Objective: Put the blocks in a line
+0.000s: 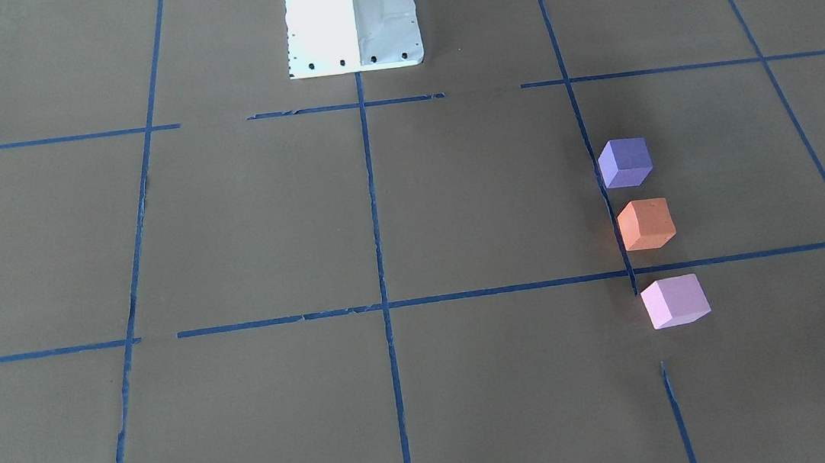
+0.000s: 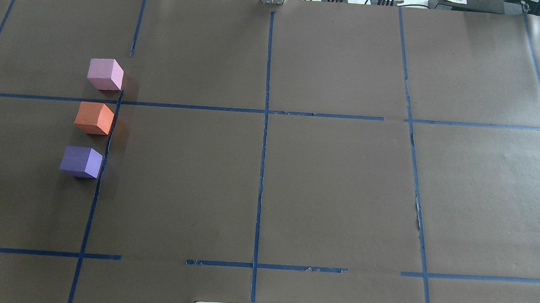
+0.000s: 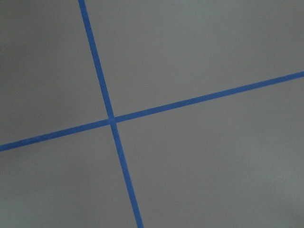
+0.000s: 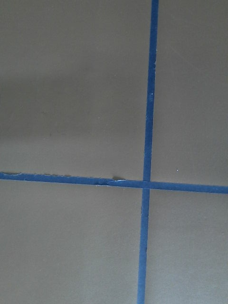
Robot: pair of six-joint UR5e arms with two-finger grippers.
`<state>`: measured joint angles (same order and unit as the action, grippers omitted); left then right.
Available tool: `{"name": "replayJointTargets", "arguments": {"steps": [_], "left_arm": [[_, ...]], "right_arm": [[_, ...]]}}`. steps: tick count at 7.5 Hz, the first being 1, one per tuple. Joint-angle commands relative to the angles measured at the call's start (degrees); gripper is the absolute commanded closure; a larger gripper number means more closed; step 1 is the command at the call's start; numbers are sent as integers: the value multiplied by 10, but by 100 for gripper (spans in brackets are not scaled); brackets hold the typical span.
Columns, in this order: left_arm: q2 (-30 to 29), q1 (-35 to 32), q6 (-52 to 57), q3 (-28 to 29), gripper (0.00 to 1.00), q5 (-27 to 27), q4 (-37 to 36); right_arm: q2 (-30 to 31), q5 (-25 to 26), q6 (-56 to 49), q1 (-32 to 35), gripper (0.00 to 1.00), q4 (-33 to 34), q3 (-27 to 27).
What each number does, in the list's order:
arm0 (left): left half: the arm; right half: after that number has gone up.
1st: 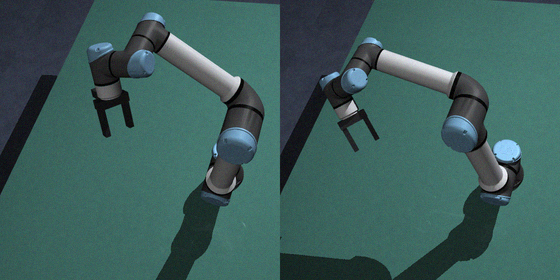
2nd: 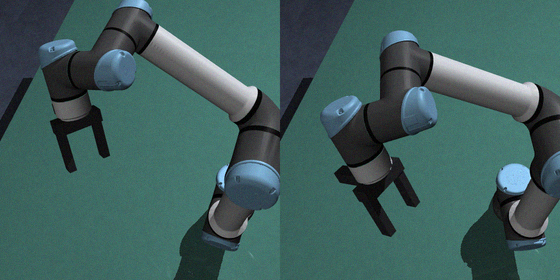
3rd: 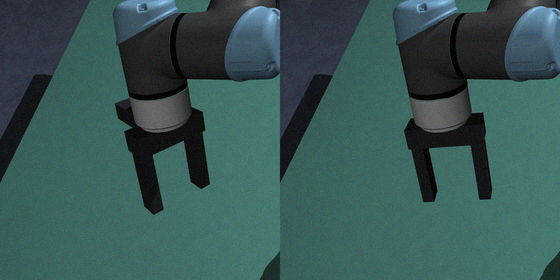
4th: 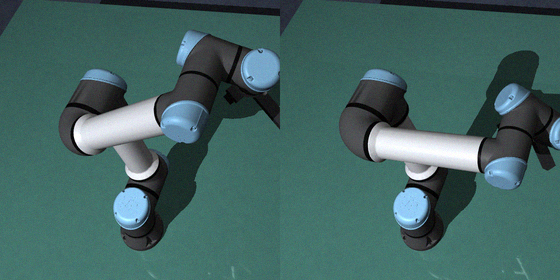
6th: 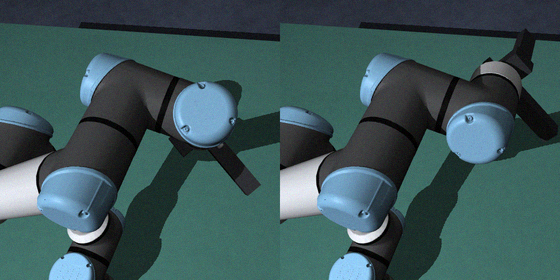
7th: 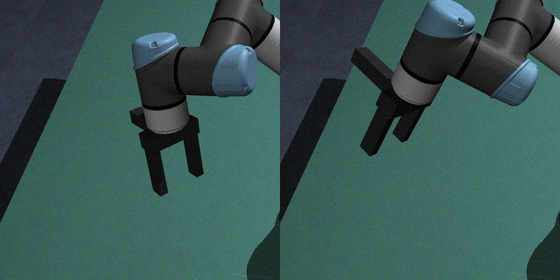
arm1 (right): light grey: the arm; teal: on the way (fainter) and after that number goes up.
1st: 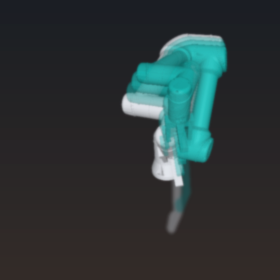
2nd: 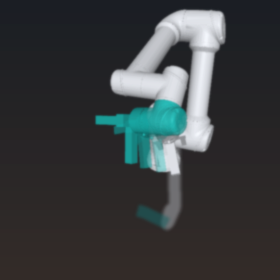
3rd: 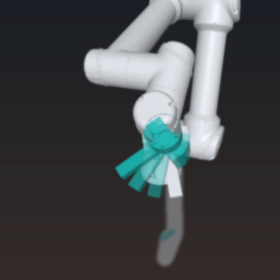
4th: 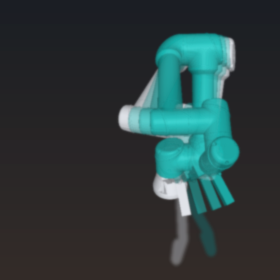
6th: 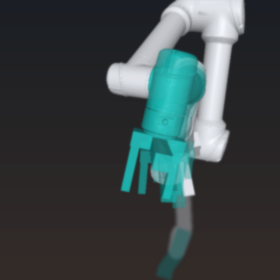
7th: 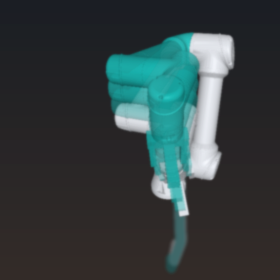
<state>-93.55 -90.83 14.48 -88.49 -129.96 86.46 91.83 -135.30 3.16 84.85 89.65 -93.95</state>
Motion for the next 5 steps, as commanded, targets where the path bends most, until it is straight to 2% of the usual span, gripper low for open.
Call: {"name": "replayJointTargets", "arguments": {"steps": [1,3,5], "left_arm": [[1,1,-2,3,0,1,-23],[2,0,0,-14,0,-1,-73],[6,0,-1,-28,0,-7,-81]], "right_arm": [[-1,0,0,1,0,0,0],[0,0,0,1,0,0,0],[0,0,0,1,0,0,0]]}}
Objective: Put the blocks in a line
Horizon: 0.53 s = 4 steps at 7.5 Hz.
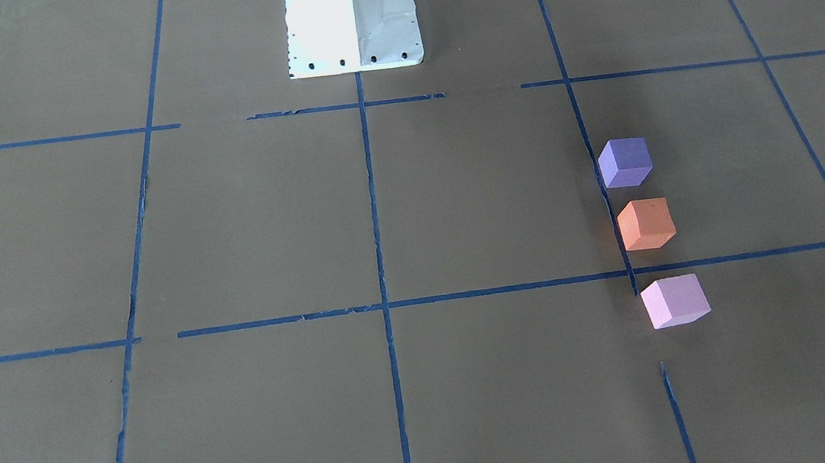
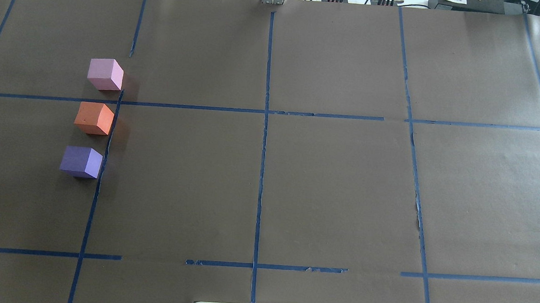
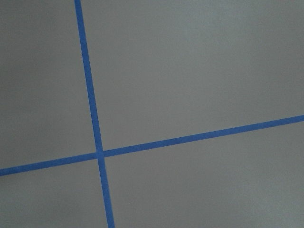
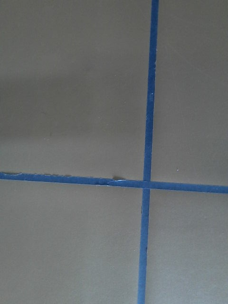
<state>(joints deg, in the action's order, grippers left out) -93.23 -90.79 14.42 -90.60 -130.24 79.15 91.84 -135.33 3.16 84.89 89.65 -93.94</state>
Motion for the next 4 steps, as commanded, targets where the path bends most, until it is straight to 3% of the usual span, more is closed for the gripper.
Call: {"name": "replayJointTargets", "arguments": {"steps": [1,4], "left_arm": [[2,1,-4,-3,0,-26,-5],[1,2,-3,-1,0,-29,2]], "right_arm": [[0,1,0,0,0,0,1],[0,1,0,-1,0,0,0]]}}
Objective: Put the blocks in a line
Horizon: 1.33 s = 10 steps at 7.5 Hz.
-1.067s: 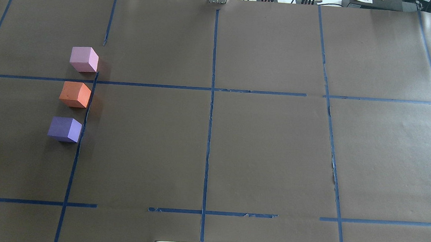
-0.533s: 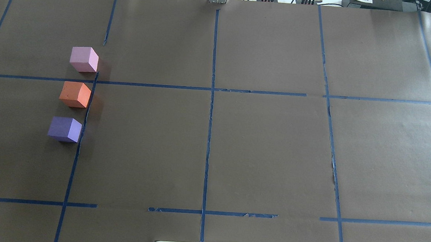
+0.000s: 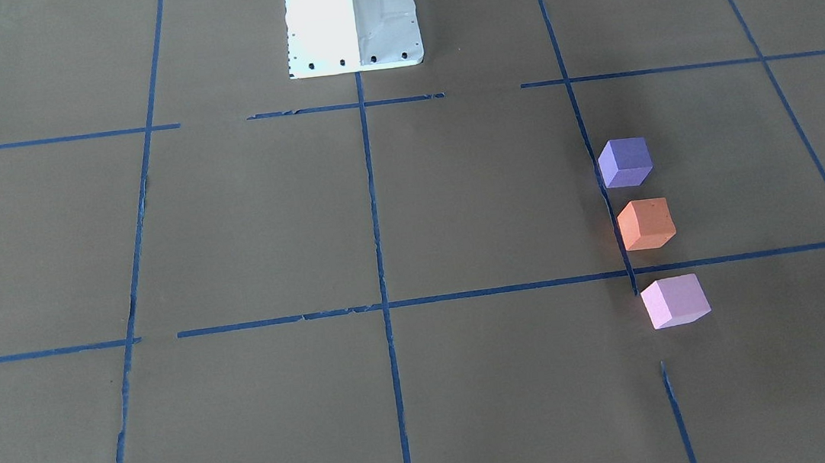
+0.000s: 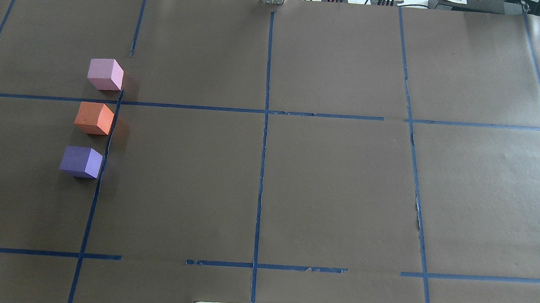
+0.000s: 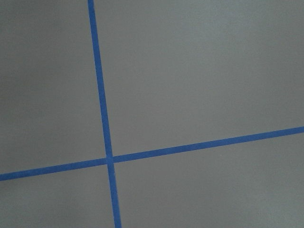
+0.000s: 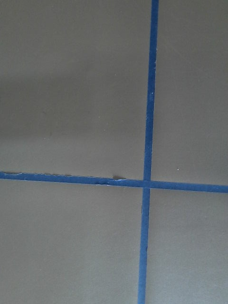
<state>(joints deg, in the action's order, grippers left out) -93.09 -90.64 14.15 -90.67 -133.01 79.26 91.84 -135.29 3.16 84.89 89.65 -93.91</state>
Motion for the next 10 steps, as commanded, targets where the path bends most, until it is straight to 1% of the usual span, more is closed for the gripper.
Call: {"name": "replayJointTargets", "arguments": {"steps": [1,10], "left_arm": [[-1,0,1,1,0,-1,2],[-9,0,-1,0,0,-1,3]], "right_arm": [[0,0,0,0,0,0,0],[0,-1,0,0,0,0,0]]}}
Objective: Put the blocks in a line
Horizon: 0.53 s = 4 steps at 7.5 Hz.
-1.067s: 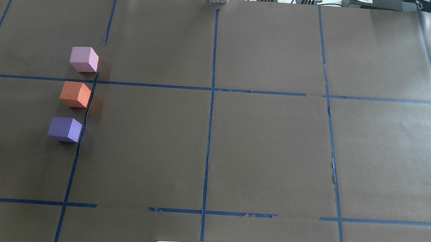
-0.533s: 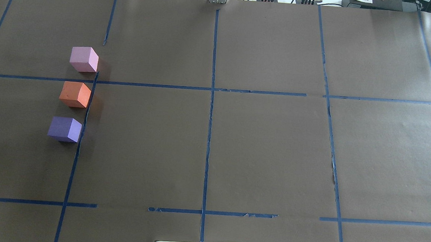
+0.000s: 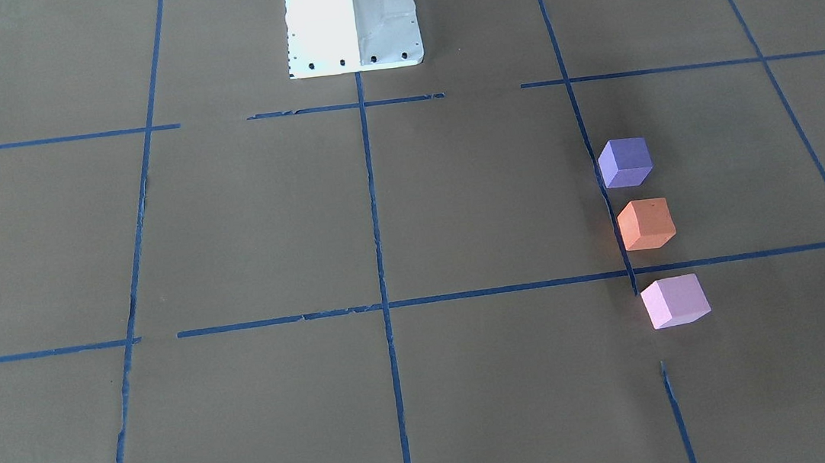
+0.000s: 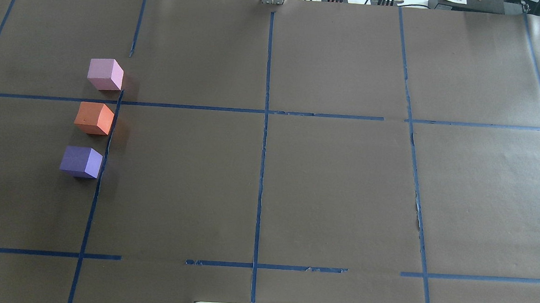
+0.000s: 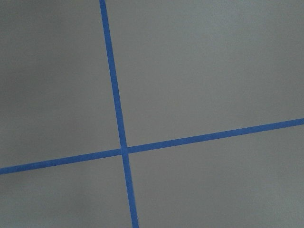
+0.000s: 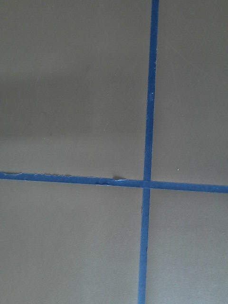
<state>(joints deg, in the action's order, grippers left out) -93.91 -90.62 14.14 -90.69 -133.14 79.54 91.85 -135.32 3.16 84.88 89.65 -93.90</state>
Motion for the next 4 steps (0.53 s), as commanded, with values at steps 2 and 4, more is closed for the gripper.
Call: {"name": "replayJointTargets", "arguments": {"steps": [2,4], "left_arm": [[0,0,-24,3,0,1,0],[0,0,-53,2,0,1,4]], "right_arm": [[0,0,0,0,0,0,0],[0,0,0,0,0,0,-1]]}}
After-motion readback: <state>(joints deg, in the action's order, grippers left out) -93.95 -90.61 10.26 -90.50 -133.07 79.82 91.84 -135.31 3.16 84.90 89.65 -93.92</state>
